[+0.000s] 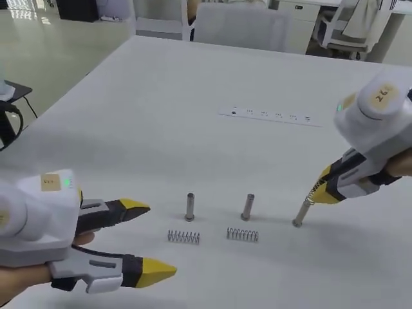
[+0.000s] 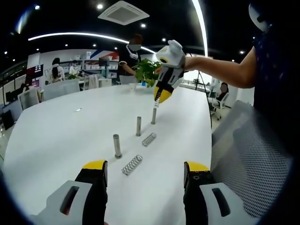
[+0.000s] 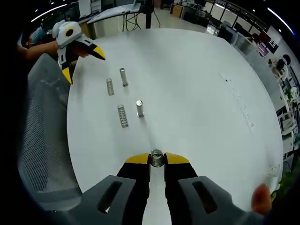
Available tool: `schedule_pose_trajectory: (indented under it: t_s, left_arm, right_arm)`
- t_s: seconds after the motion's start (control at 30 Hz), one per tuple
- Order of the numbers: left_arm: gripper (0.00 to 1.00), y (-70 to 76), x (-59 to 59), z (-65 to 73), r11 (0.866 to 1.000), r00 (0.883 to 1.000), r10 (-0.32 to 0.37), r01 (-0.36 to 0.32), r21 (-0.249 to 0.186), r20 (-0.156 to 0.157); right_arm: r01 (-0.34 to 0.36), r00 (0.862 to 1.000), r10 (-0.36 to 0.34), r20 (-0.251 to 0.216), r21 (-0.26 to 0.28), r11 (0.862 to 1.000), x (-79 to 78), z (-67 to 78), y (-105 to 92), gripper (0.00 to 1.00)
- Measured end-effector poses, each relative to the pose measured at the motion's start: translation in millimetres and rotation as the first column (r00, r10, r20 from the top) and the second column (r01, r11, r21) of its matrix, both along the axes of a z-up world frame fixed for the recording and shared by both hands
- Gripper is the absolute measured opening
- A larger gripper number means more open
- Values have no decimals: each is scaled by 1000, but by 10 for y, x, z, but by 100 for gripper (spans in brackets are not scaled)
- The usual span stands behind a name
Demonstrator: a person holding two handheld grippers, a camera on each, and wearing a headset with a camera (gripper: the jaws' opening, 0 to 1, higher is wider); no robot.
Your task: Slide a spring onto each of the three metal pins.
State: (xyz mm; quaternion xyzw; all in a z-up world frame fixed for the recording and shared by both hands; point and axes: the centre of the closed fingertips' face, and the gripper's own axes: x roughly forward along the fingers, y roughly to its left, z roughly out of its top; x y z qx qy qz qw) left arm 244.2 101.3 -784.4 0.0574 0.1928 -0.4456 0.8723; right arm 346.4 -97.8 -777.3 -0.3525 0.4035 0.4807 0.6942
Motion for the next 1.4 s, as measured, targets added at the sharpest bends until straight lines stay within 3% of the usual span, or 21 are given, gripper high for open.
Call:
schedule_pose_trajectory:
  t_s: [0.4,1.4]
  left_arm:
    - [61,17,2,-1,1000,1000,7,-7,-2,-2]
    - [60,9,11,-19,1000,1000,-3,3,5,-6]
  right_arm:
    - [0,1000,0,-18,-4,1000,26,-92,13,9]
    - [16,999,-20,-50,-71,997,27,-575,55,9]
